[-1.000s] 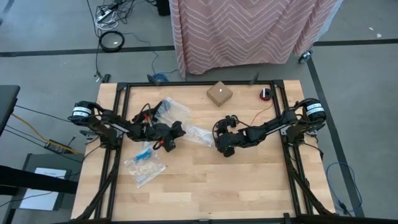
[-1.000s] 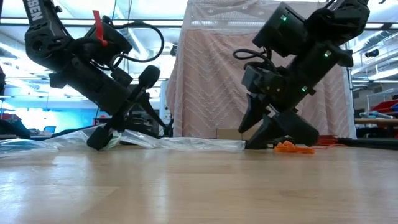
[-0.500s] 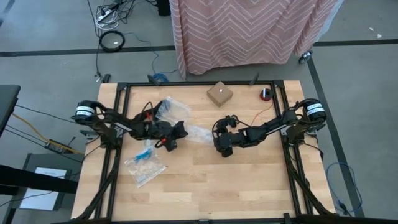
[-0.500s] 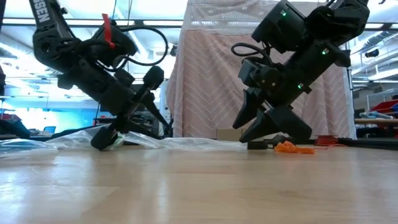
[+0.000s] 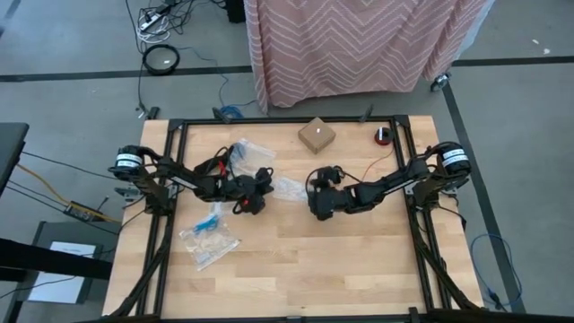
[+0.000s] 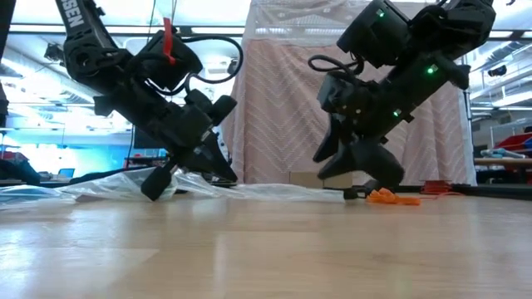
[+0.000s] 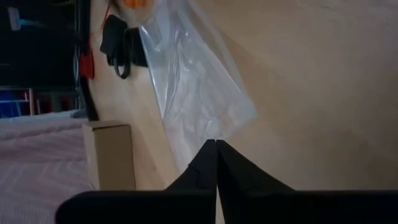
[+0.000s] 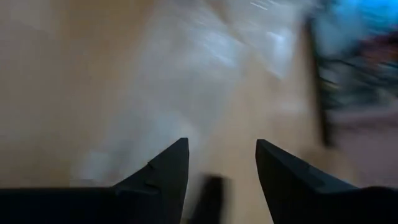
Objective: Sort rubber bands
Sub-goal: Open the transparent zip bag
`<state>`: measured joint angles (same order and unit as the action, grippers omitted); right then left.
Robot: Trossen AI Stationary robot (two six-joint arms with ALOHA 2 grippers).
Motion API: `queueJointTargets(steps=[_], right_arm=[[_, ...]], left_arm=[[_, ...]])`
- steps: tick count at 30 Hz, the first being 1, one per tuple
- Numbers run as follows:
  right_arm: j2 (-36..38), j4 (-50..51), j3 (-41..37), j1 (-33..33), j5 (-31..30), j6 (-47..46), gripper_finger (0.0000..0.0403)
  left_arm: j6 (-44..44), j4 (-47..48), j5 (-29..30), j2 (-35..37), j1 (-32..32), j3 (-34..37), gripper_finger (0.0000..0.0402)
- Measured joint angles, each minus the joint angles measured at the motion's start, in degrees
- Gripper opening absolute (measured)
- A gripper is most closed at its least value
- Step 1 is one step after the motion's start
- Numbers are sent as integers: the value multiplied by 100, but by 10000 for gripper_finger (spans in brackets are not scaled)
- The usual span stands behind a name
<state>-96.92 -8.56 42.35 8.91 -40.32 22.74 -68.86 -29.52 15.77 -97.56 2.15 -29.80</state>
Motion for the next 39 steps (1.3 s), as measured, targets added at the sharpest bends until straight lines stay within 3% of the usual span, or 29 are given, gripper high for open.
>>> queueJointTargets(steps=[3, 5, 8, 12, 17, 20, 23, 27, 30, 34, 39], right_arm=[[69, 39, 2, 31, -821, 75, 162], [90, 223, 15, 34, -832, -175, 156], [101, 885, 12, -27, 154, -1012, 150], [101, 1260, 7, -138, 1411, -2062, 146], [98, 1258, 37, -73, 1817, -2462, 146], [98, 1153, 42, -7, 1816, -2468, 145], [98, 1102, 43, 39, 1812, -2470, 145], [98, 1097, 44, 86, 1902, -2602, 146], [98, 1106, 44, 95, 2110, -2774, 146], [98, 1117, 44, 111, 2431, -2880, 149], [98, 1089, 44, 111, 2645, -2872, 151]], left_arm=[[44, -7, 68, 0, 0, 0, 4], [46, -8, 85, 0, 0, 0, 3], [217, -40, 374, 0, -8, 2, 3], [1378, -456, 914, 101, 9, 14, 3], [3371, 179, 1062, 669, 3, -242, 3], [4800, 1167, 1116, 1052, 31, -555, 3], [6308, 1907, 536, 1399, 150, -914, 3], [7843, 2205, -776, 1544, 628, -1008, 4], [8358, 2424, -1665, 1557, 1015, -1010, 5], [8894, 2863, -2191, 1430, 1482, -1001, 21], [9223, 2542, -2971, 1035, 1605, -1012, 61]])
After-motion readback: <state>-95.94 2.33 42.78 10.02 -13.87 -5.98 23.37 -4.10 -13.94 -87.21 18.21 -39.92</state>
